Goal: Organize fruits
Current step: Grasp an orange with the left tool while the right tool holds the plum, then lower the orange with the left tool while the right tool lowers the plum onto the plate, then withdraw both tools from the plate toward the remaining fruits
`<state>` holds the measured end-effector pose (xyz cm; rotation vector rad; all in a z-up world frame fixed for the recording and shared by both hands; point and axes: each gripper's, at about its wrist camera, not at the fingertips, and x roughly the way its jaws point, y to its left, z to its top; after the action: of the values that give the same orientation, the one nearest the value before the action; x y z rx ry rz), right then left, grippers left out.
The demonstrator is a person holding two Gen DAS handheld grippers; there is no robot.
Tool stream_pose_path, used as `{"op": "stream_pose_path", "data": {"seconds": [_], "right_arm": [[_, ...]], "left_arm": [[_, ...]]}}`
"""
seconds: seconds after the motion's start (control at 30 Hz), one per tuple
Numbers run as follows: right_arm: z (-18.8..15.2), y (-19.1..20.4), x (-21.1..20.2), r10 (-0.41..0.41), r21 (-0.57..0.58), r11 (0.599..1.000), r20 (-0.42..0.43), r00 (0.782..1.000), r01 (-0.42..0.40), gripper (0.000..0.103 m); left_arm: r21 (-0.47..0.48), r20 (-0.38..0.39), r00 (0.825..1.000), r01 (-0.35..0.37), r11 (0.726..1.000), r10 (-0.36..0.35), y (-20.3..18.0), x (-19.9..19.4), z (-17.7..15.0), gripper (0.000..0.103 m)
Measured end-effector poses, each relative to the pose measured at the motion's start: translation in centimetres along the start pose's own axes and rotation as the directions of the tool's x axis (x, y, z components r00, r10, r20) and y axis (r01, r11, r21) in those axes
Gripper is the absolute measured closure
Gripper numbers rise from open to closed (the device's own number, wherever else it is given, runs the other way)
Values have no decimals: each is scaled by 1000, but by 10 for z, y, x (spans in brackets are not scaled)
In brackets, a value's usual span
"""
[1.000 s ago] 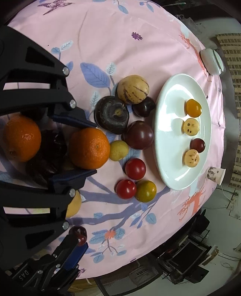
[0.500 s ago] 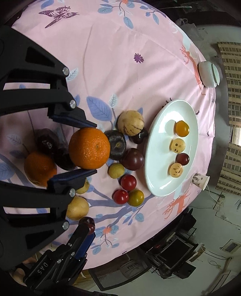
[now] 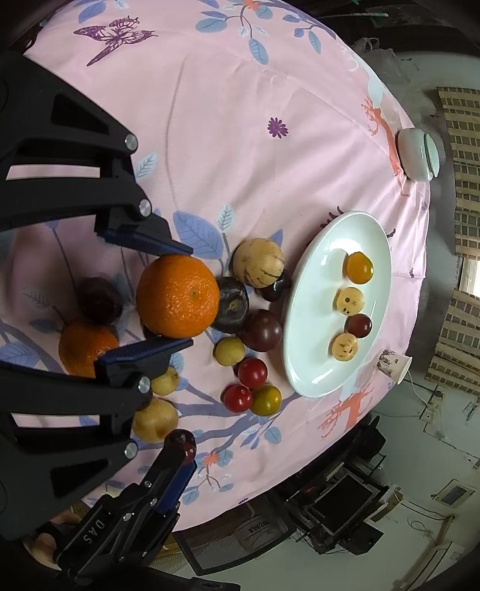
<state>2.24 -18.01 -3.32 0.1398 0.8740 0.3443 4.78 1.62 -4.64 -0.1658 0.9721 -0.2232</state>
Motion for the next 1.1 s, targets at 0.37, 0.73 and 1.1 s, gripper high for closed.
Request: {"op": "stream_pose_path", "data": {"seconds": [0.37, 0.73, 1.1], "right_arm": [[14, 2, 2, 10, -29, 1000, 9, 1000, -10, 73], [129, 15, 51, 36, -188, 982, 21, 999, -32, 73], [212, -5, 166, 65, -102, 992, -75, 995, -72, 73]], "left_arm": [[-2, 9, 1000, -8, 1000, 8, 1, -3, 8, 60], [33, 39, 991, -129, 991, 128, 9, 29, 133, 59], [0, -80, 976, -201, 980, 200, 21, 146, 245, 59]]}}
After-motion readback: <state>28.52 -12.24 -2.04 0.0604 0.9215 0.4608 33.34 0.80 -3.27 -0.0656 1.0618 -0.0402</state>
